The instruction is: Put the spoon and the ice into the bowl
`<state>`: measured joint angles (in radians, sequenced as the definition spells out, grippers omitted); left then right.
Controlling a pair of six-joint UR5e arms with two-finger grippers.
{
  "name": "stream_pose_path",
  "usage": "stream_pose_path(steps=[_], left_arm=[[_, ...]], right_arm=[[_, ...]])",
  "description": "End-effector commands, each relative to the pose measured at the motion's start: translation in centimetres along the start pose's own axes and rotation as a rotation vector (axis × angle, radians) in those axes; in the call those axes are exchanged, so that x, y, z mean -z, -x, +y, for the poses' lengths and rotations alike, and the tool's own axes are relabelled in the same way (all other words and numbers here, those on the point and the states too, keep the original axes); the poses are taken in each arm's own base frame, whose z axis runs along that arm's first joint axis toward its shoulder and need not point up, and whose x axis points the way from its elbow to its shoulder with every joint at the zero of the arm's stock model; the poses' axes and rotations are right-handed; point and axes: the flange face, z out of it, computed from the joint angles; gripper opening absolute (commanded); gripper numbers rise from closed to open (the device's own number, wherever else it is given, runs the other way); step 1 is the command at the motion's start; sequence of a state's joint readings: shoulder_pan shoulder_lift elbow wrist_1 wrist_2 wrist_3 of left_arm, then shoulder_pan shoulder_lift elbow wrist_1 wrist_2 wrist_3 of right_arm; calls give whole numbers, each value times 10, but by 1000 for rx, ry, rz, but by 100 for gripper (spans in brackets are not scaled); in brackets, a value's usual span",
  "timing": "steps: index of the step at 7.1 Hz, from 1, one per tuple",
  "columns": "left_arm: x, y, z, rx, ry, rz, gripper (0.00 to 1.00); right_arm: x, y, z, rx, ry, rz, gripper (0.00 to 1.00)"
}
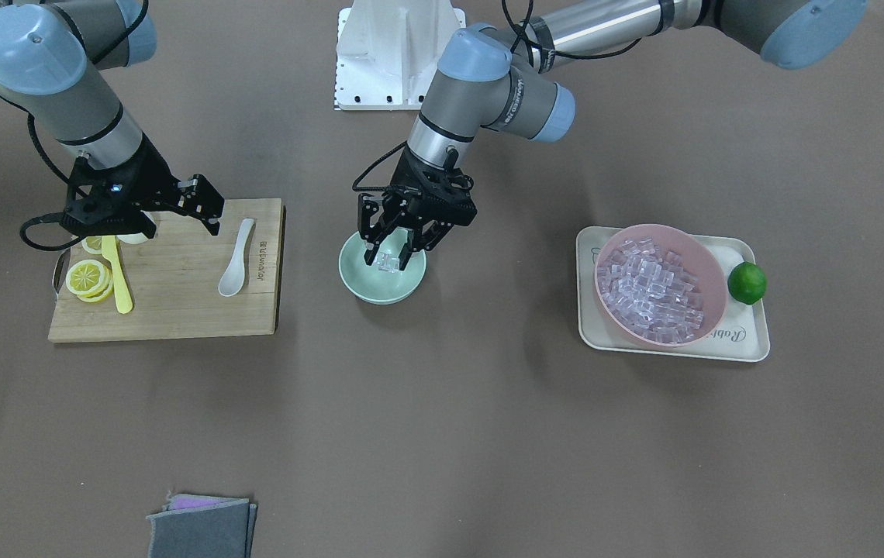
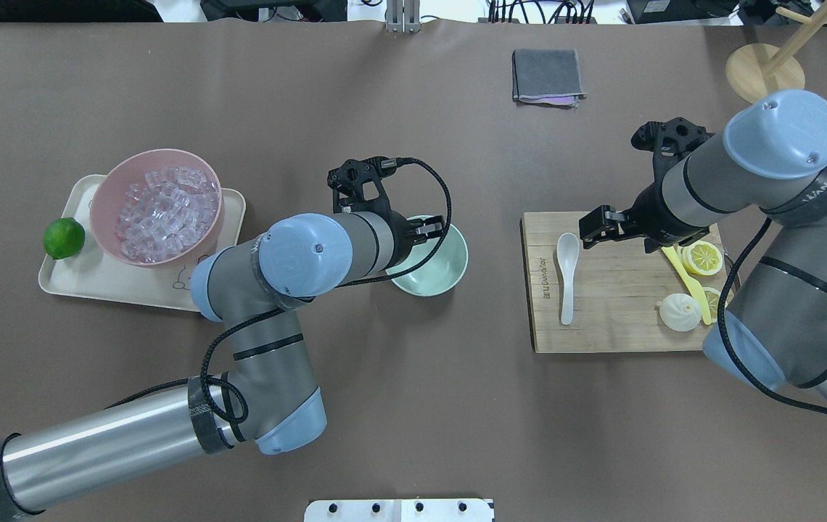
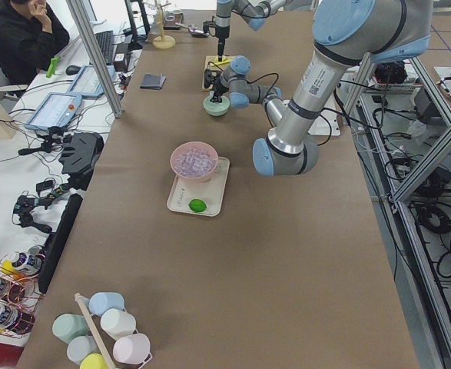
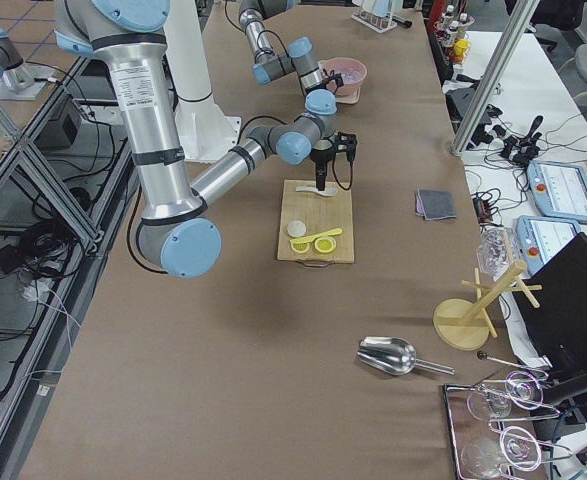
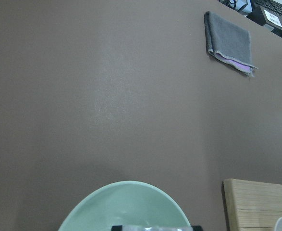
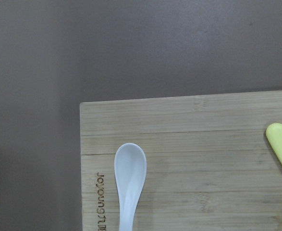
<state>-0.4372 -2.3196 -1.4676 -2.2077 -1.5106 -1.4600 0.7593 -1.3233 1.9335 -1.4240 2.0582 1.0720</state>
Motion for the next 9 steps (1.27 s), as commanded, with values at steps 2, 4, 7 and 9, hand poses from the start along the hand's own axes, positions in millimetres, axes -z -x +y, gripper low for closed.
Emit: stream_pose_path(steps=[2, 4, 7, 9], left_arm=[[-10, -1, 8, -10, 11, -17, 97], [3, -9, -2, -14, -4, 8, 98], [84, -17, -96, -142, 17, -38, 98], [124, 4, -156, -142, 38, -40, 98]], right_arm=[[-19, 25, 20, 9, 17, 4, 100], [-32, 28, 22, 15, 16, 24, 100], [-53, 45, 9, 21, 5, 37, 97], [-73, 44, 14, 33, 8, 62, 95]])
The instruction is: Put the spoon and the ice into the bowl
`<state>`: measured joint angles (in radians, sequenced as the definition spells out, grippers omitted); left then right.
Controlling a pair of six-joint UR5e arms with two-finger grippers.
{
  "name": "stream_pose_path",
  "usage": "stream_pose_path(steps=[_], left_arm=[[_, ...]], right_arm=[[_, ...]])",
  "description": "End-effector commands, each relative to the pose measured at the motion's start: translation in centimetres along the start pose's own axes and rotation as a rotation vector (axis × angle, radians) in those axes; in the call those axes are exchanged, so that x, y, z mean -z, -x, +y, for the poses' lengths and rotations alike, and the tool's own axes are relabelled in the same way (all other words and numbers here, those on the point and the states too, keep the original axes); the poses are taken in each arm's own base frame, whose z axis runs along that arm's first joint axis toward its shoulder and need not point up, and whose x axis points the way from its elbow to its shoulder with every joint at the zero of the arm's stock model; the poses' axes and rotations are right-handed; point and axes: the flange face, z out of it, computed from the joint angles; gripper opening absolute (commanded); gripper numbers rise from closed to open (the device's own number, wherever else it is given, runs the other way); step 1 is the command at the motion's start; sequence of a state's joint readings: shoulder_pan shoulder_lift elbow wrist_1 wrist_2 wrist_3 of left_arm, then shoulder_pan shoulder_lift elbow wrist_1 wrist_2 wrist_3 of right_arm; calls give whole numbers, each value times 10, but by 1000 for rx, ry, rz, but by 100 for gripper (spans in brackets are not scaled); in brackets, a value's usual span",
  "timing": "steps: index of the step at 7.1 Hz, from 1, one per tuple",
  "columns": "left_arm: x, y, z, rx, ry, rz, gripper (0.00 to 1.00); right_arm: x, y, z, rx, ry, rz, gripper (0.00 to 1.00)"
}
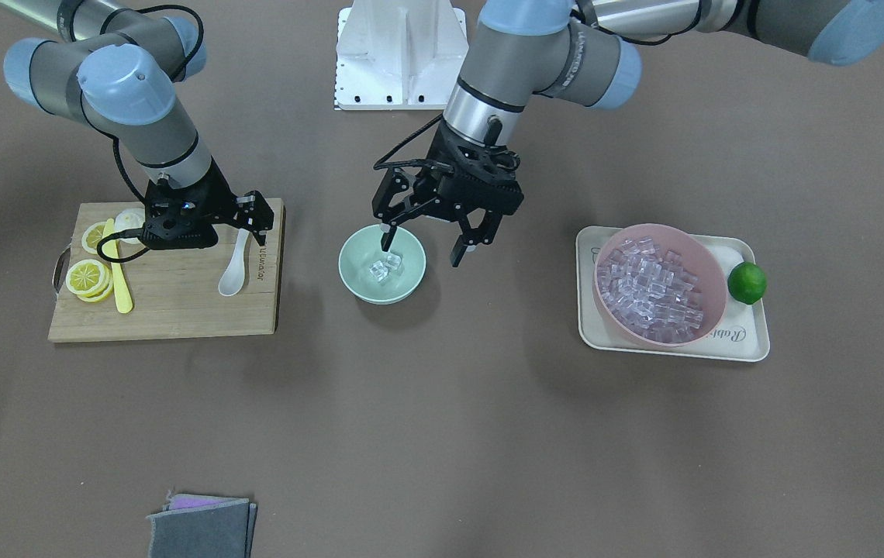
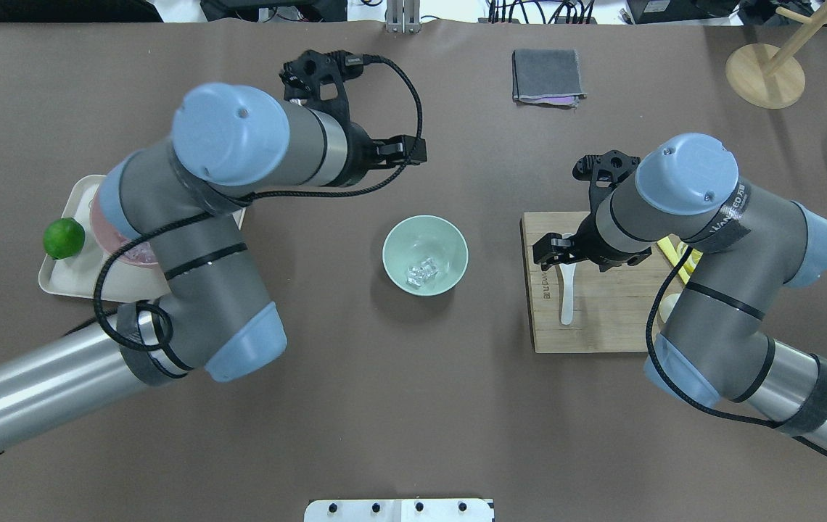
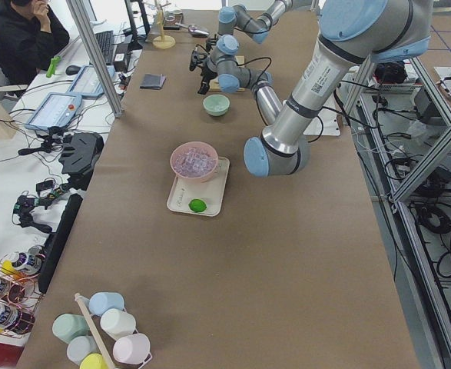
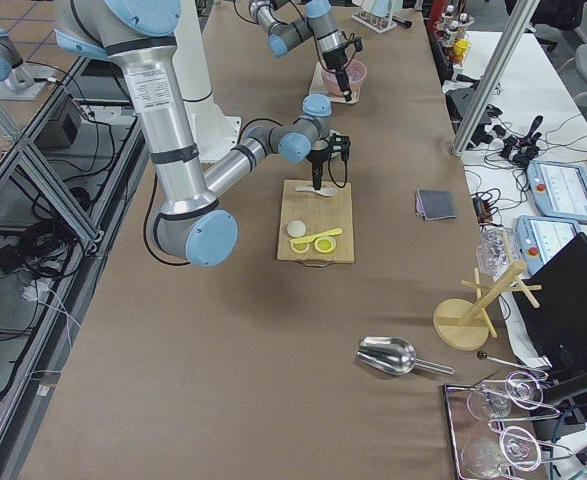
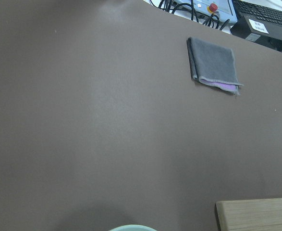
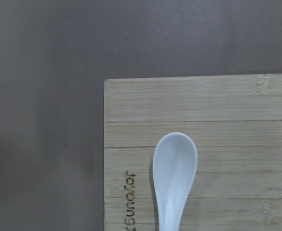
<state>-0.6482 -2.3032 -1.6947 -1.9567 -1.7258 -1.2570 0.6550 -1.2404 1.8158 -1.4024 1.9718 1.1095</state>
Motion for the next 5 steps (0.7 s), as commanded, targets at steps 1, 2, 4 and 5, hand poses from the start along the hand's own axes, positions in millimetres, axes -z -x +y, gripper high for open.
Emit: stream_pose_path(steps=[1, 2, 4, 5], left_arm=[[25, 27, -43, -19, 4, -17, 98], [27, 30, -48, -32, -3, -22, 98], [30, 37, -58, -26, -17, -33, 98], [30, 38, -59, -25, -18, -34, 98]], right_arm=[[-18, 3, 6, 15, 3, 12, 93], [-21, 1, 7, 12, 7, 17, 82], [-28, 2, 11, 16, 18, 24, 73], [-29, 1, 13, 16, 20, 28, 69]])
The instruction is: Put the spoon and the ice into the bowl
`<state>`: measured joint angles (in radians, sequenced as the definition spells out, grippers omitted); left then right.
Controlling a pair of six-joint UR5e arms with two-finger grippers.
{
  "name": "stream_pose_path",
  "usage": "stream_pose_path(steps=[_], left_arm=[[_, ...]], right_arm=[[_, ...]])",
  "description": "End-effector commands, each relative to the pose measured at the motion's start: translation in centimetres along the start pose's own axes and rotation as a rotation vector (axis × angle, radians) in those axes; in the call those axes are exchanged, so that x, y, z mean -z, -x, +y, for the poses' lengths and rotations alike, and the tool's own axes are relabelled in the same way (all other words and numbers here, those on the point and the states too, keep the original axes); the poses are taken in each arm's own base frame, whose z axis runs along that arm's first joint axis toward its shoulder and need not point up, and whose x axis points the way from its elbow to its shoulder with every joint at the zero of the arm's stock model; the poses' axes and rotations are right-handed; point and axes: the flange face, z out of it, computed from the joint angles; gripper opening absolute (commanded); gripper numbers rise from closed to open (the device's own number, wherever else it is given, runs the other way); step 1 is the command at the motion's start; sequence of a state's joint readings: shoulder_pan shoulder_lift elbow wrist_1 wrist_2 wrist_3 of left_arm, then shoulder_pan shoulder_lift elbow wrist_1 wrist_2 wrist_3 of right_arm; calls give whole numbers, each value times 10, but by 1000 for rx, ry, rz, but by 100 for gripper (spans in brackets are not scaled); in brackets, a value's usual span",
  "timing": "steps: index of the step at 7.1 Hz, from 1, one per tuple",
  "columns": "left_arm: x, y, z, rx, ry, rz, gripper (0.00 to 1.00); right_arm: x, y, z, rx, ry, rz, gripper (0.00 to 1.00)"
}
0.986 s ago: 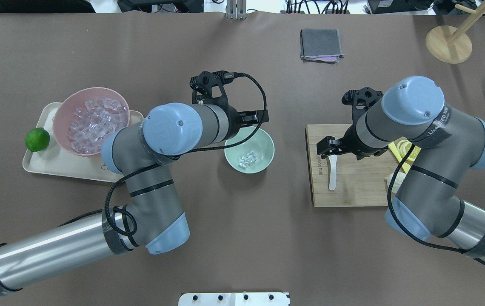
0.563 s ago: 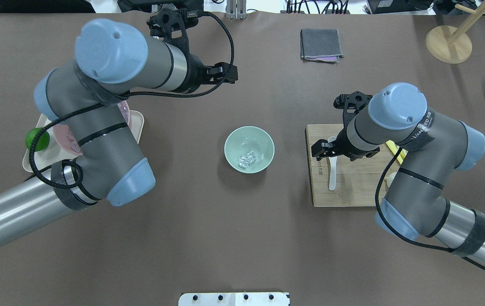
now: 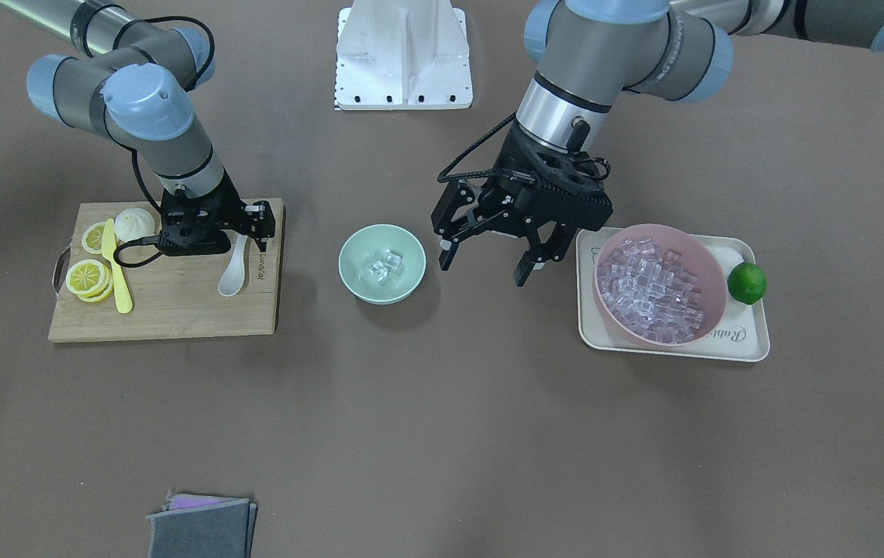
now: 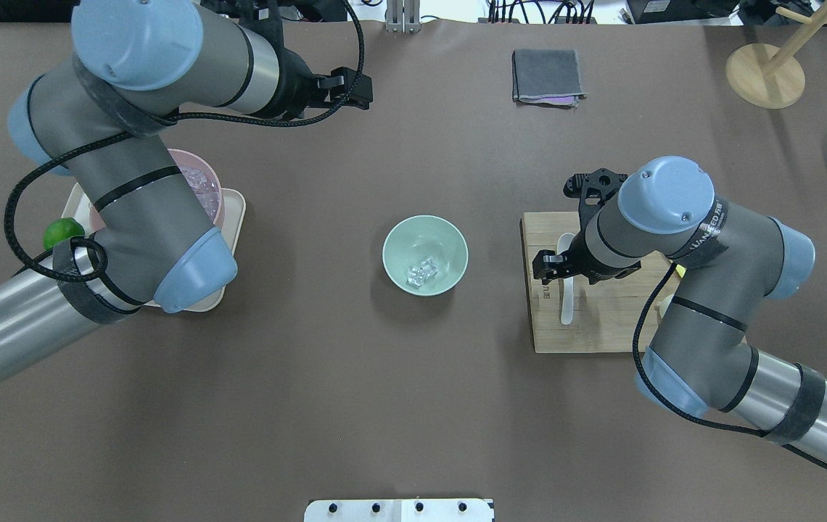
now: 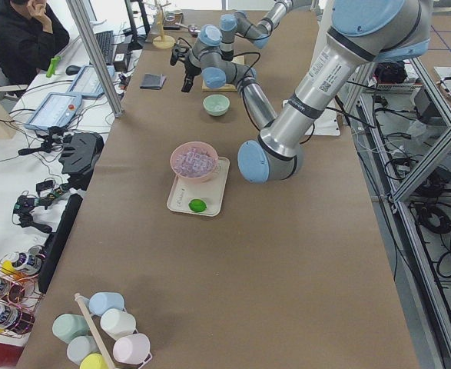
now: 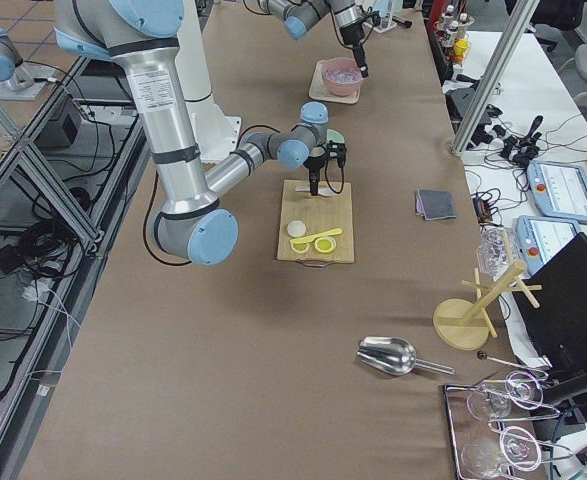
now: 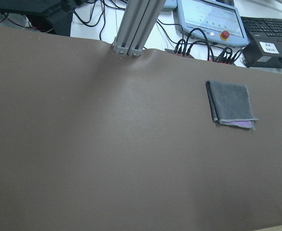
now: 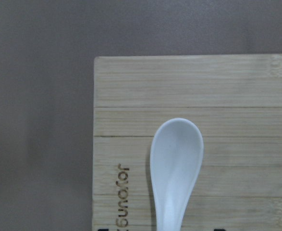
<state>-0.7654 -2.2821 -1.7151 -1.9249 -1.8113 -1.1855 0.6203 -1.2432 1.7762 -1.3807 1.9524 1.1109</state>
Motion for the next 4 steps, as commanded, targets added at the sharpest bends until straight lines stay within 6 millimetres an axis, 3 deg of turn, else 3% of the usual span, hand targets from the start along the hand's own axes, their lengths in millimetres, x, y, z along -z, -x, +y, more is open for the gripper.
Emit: stream_pose_path(steps=[1, 2, 4], left_arm=[[1, 3, -4, 2, -6, -4, 98], [1, 3, -4, 2, -6, -4, 98], [1, 4, -5, 2, -7, -5, 98]], right_arm=[[-4, 0, 3, 0, 6, 5, 63], [-6, -2, 4, 3, 9, 10, 22], [-18, 0, 9, 7, 27, 22, 16]])
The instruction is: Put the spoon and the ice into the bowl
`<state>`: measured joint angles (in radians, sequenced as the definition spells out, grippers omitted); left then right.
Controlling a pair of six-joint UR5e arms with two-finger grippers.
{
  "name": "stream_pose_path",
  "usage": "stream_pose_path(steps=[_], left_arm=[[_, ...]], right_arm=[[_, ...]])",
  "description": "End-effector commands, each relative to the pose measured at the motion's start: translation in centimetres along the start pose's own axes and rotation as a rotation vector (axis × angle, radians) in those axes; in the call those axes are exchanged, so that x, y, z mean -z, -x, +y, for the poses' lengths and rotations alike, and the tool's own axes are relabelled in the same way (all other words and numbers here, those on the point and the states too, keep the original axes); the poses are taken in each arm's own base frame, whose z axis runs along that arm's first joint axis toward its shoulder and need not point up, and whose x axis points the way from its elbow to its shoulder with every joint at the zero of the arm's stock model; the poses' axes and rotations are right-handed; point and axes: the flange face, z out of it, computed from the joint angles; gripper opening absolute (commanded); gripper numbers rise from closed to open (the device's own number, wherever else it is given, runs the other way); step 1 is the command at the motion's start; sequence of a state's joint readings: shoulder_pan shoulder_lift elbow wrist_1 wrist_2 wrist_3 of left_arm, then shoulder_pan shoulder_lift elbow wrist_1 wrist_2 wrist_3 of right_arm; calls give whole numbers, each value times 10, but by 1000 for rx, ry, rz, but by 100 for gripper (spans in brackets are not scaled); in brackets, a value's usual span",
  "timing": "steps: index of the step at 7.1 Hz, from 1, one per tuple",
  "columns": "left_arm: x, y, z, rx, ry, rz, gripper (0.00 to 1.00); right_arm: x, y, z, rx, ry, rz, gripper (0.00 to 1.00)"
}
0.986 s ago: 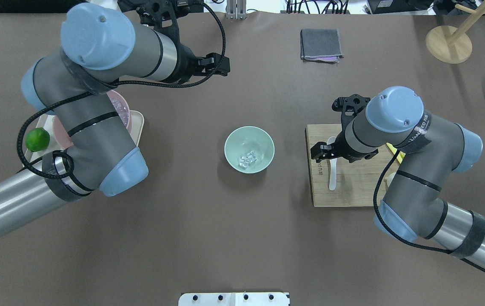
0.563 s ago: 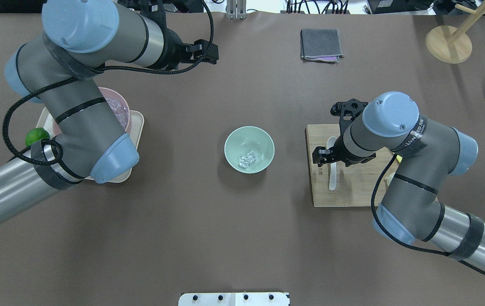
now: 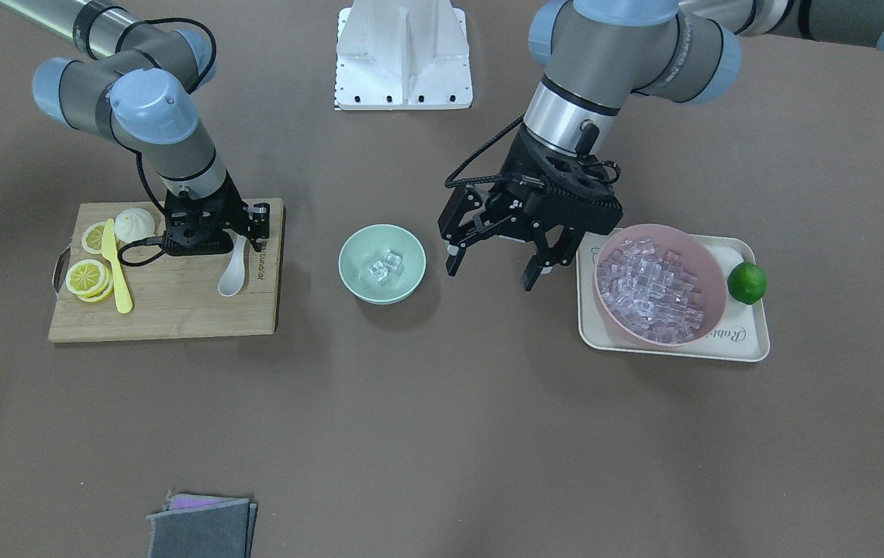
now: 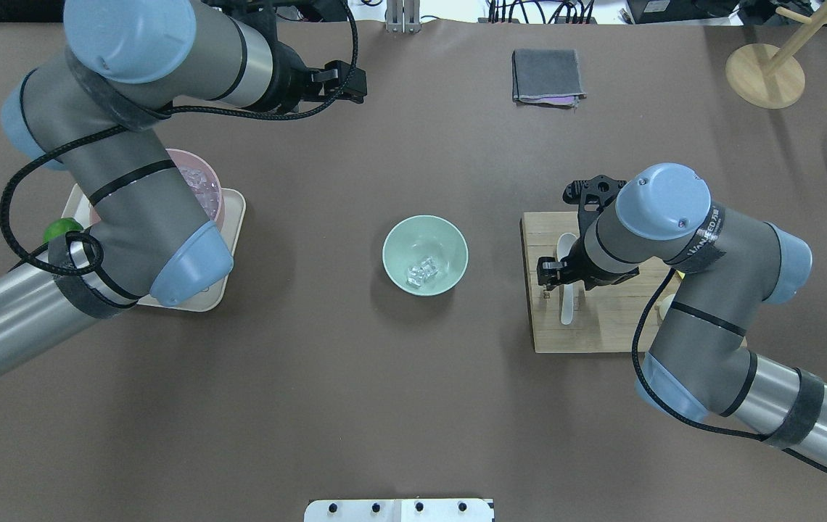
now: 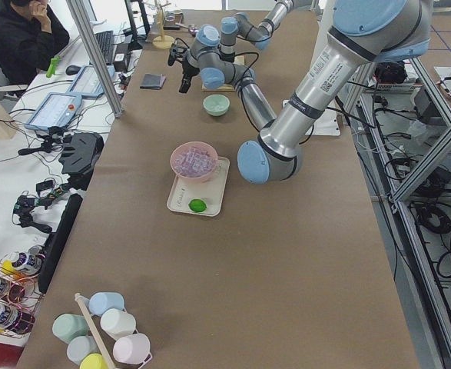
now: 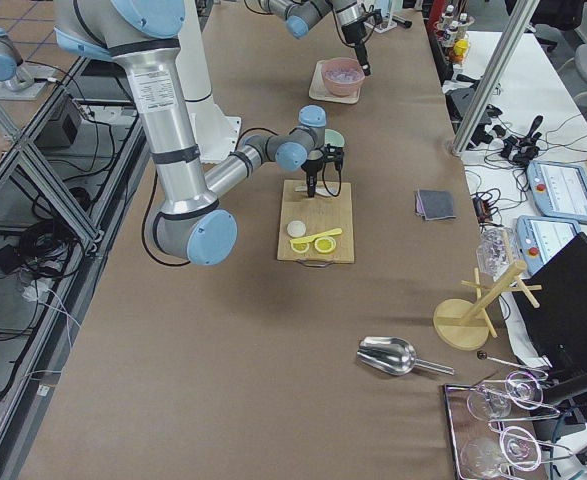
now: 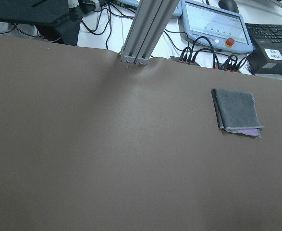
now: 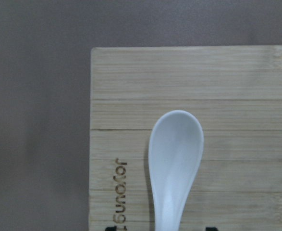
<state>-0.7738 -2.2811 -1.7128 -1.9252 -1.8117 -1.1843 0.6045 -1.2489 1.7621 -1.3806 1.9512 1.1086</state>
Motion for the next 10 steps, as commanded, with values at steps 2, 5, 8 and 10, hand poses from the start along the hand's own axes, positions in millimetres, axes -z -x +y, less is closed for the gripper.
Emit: stream_pose_path(steps=[2, 5, 8, 10], left_arm=[[1, 7, 3, 1, 5, -2, 98], [35, 74, -52, -23, 41, -20, 98], [114, 300, -112, -199, -35, -226, 98], [130, 362, -112, -157, -65, -288, 98]], right_arm=[[5, 6, 1, 6, -2, -13, 0], [75, 32, -8, 18, -58, -113, 0], [117, 122, -19, 27, -45, -102, 0], [79, 175, -23, 52, -17, -66, 0]])
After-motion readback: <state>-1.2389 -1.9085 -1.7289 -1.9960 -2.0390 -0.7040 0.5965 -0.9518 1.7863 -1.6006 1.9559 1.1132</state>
